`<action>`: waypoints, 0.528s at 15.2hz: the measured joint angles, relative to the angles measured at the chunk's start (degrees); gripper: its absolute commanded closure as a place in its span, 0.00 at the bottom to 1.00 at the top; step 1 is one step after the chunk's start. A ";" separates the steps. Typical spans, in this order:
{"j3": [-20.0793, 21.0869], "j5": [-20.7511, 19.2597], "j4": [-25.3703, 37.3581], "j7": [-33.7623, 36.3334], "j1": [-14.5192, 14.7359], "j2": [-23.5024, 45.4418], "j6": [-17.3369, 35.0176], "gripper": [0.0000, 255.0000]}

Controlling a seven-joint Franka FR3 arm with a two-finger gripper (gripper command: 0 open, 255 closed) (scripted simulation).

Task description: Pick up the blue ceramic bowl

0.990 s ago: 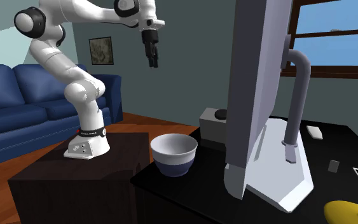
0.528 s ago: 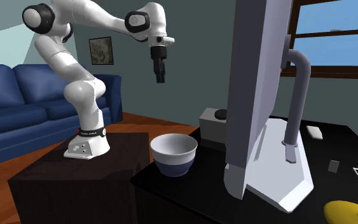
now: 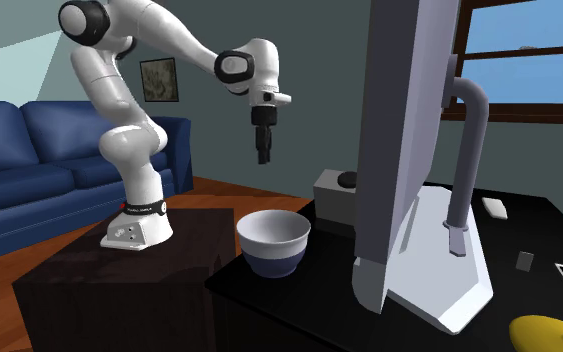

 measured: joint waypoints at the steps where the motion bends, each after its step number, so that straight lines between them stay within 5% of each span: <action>1: -0.13 -0.60 -0.04 0.13 -0.33 1.67 1.32 0.00; 8: -2.00 -5.76 1.89 0.62 -3.27 15.19 10.42 0.00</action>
